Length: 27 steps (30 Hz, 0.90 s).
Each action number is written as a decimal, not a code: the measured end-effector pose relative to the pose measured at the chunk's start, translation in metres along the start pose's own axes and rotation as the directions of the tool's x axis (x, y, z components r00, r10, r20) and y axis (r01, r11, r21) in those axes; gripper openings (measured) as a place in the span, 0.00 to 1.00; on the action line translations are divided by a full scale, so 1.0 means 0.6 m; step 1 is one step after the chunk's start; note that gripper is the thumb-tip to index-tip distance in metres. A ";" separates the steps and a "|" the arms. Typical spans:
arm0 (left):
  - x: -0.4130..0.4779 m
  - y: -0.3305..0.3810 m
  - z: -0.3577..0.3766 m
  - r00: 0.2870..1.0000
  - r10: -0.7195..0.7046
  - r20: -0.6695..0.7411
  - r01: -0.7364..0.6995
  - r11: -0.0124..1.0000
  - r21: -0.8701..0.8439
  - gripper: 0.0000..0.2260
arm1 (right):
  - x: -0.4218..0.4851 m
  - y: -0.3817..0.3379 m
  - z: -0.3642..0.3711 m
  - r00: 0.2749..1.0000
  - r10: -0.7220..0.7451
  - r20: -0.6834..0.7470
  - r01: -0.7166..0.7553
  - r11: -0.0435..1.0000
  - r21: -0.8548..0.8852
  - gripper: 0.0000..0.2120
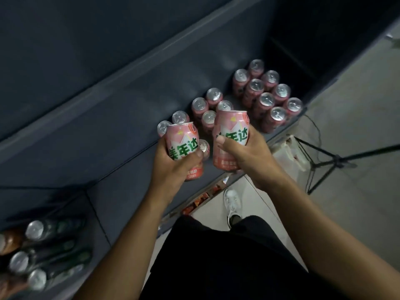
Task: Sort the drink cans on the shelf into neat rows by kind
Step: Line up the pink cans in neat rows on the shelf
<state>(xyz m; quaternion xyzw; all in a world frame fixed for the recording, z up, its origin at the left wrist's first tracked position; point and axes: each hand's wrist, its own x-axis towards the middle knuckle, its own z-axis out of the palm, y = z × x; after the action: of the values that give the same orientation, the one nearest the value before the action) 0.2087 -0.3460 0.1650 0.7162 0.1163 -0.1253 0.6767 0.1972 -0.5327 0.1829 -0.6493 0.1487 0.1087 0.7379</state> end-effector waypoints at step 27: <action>0.025 -0.283 0.055 0.891 -0.128 -0.435 0.198 0.973 0.119 0.25 | 0.126 0.237 0.007 0.999 -0.009 -0.033 -0.016 0.724 -0.689 0.26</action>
<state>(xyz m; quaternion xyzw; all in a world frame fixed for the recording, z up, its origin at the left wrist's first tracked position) 0.1647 -0.3695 -0.0016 0.7658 0.3103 -0.0319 0.5624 0.2180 -0.5120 0.0246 -0.8783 0.1114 0.1465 0.4413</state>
